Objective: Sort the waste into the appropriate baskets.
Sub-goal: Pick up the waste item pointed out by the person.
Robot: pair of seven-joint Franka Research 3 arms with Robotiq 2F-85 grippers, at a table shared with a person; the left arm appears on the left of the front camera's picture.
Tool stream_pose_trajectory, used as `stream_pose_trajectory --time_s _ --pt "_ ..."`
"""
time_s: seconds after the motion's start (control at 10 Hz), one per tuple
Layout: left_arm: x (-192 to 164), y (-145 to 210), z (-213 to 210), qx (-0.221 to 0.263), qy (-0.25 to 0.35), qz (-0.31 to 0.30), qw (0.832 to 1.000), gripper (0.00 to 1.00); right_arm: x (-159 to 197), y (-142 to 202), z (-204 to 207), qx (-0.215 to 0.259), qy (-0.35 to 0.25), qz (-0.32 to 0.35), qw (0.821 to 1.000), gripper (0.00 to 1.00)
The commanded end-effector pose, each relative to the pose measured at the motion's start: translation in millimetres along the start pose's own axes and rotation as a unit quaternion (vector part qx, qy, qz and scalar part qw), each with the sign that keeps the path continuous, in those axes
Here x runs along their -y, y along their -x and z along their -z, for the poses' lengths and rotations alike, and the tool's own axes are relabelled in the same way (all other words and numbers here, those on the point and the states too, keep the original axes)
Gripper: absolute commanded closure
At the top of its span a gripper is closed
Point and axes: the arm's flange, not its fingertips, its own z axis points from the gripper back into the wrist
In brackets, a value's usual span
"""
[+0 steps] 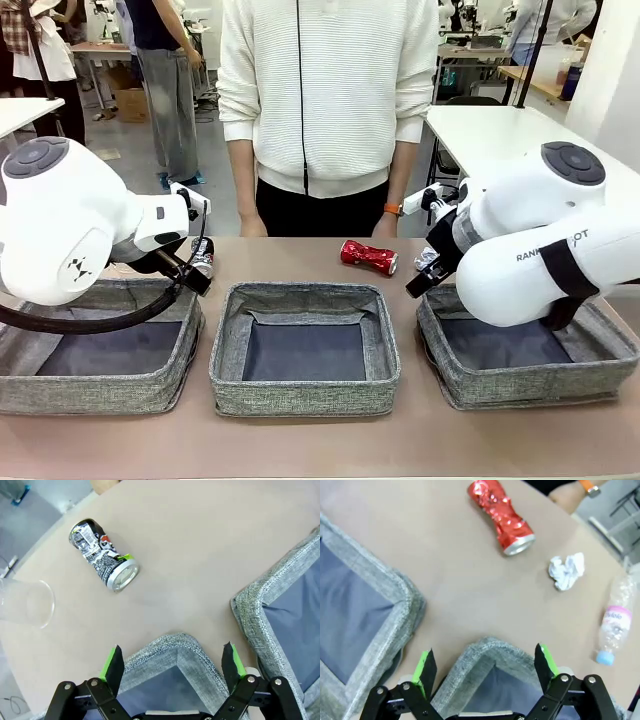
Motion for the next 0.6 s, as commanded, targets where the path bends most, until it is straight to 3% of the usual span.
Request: stream_pose_trajectory --time_s 0.0,0.3,0.4,0.5 --pt "0.1 0.0 -0.1 0.0 0.0 0.0 1.0 0.0 0.1 0.0 -0.1 0.0 0.0 0.0 1.0 0.0" --pt "0.0 0.0 0.0 0.0 0.0 0.0 1.0 0.0 0.0 0.0 0.0 0.0 0.0 0.0 1.0 0.0" --pt "-10.1 -4.4 -52.8 0.036 -0.015 0.022 0.999 0.0 13.5 -17.0 -54.0 0.003 -0.004 0.028 1.0 0.0" --pt "-20.8 -1.0 -132.1 0.059 -0.021 0.029 0.998 0.0 21.1 -28.0 -136.7 0.046 0.01 0.049 0.998 0.0"
